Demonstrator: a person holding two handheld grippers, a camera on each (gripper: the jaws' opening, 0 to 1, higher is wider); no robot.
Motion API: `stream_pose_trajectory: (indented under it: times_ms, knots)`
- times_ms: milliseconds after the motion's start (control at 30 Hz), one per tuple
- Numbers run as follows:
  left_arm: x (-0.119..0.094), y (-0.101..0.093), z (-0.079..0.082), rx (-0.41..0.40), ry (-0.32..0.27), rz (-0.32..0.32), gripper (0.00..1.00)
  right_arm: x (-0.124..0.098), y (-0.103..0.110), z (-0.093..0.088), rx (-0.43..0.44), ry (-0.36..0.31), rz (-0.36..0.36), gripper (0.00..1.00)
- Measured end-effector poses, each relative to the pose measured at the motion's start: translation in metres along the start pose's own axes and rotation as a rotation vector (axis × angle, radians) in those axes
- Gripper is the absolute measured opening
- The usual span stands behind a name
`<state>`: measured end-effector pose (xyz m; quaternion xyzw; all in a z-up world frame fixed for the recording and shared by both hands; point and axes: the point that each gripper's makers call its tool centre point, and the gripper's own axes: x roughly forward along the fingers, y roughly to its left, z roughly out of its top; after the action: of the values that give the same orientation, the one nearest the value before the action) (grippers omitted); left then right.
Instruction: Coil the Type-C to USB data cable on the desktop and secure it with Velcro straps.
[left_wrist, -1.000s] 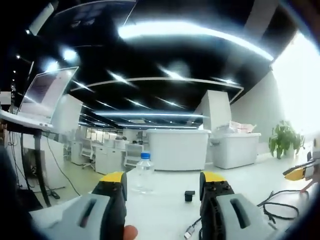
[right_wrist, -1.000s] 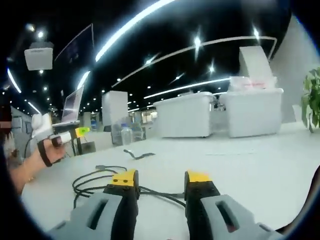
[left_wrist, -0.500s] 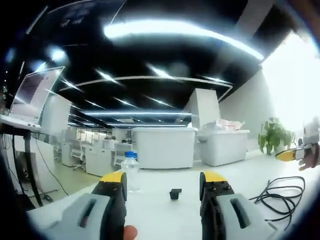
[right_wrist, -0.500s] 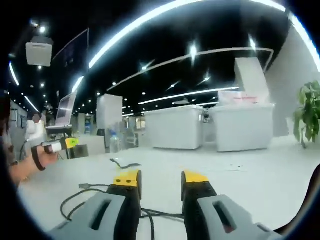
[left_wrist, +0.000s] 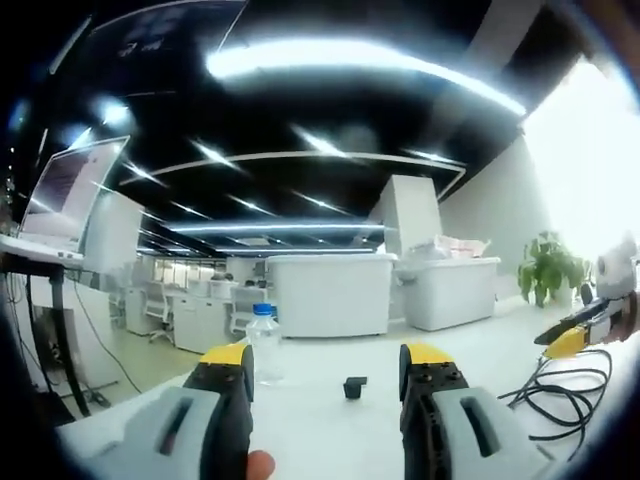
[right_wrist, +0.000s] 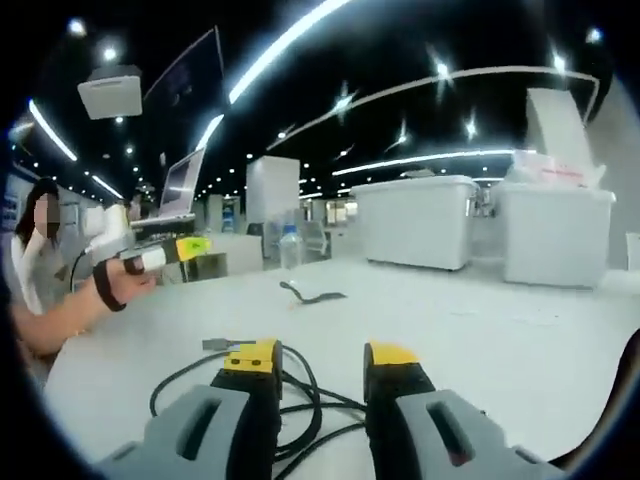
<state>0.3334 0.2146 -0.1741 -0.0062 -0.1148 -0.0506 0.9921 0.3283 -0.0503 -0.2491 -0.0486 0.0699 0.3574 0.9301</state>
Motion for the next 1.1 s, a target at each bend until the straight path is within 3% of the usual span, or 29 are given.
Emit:
stream_pose_trajectory:
  times_ms: [333, 933, 1100]
  knots:
    - [0.002, -0.013, -0.005, 0.018, 0.017, -0.04, 0.59, 0.005, 0.007, -0.026, 0.013, 0.109, 0.028, 0.24]
    - [0.002, -0.024, -0.008, 0.042, 0.024, -0.07, 0.59, 0.016, 0.006, -0.044, 0.026, 0.189, 0.0, 0.17]
    - [0.002, -0.025, -0.009, 0.046, 0.027, -0.076, 0.59, 0.016, 0.006, -0.044, 0.026, 0.194, -0.01, 0.09]
